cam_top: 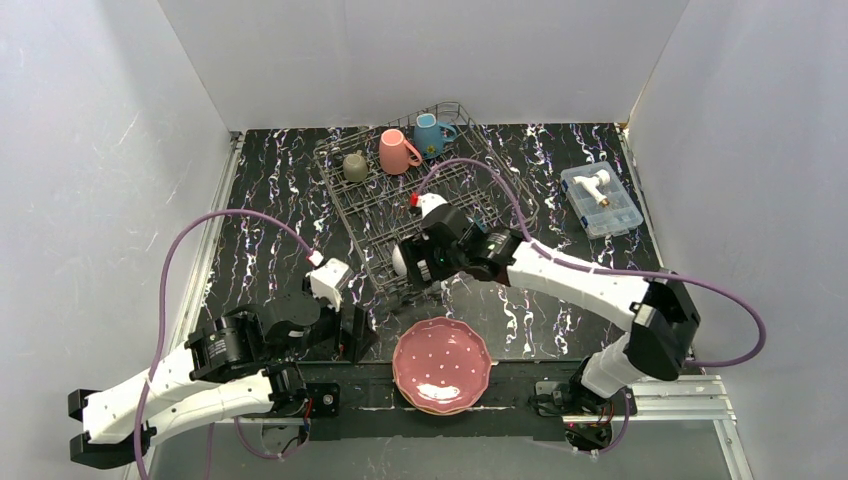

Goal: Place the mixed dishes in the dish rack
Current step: Move the dish rack to the center of the board, then pick up the plate from the corner of the board.

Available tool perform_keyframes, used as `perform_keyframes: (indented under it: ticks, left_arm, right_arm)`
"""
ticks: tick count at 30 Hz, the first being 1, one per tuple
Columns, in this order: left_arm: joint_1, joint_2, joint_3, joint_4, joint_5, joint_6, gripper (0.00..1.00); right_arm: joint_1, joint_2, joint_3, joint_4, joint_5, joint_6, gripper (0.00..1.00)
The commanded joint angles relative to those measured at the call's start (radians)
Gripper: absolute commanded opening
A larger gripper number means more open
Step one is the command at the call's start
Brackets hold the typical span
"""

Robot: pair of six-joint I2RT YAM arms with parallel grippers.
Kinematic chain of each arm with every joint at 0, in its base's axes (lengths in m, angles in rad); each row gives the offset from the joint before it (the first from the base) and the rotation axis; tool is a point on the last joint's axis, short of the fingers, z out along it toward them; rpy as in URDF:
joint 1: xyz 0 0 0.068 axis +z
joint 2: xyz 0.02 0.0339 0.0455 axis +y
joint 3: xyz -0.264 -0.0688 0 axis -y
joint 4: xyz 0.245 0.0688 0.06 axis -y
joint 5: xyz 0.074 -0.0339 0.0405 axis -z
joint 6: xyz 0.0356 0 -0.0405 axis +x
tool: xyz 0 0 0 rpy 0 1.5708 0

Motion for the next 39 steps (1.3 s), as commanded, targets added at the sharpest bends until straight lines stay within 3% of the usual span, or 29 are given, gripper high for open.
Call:
perform_keyframes:
  ticks: [1,6,17,27,39]
  left_arm:
    - [0.014,0.028,0.021,-0.039,-0.122,-0.05,0.98]
    - [0.053,0.111,0.064,-0.044,-0.118,-0.058,0.98]
    - [0.351,0.275,0.098,0.03,0.184,-0.001,0.98]
    - [0.363,0.317,0.101,-0.004,0.327,-0.031,0.97]
    - [0.36,0.334,-0.031,0.041,0.61,-0.153,0.79]
  right_arm:
    - [-0.035,-0.101,0.03,-0.037,0.094,-0.024,0.95]
    - [-0.07,-0.157,-0.003,-0.052,0.101,-0.03,0.96]
    - [-0.089,-0.31,-0.09,-0.096,0.107,-0.021,0.95]
    - [-0.092,-0.481,-0.23,-0.152,0.044,0.082,0.85]
    - [-0.092,-0.637,-0.448,-0.222,-0.126,0.218,0.64]
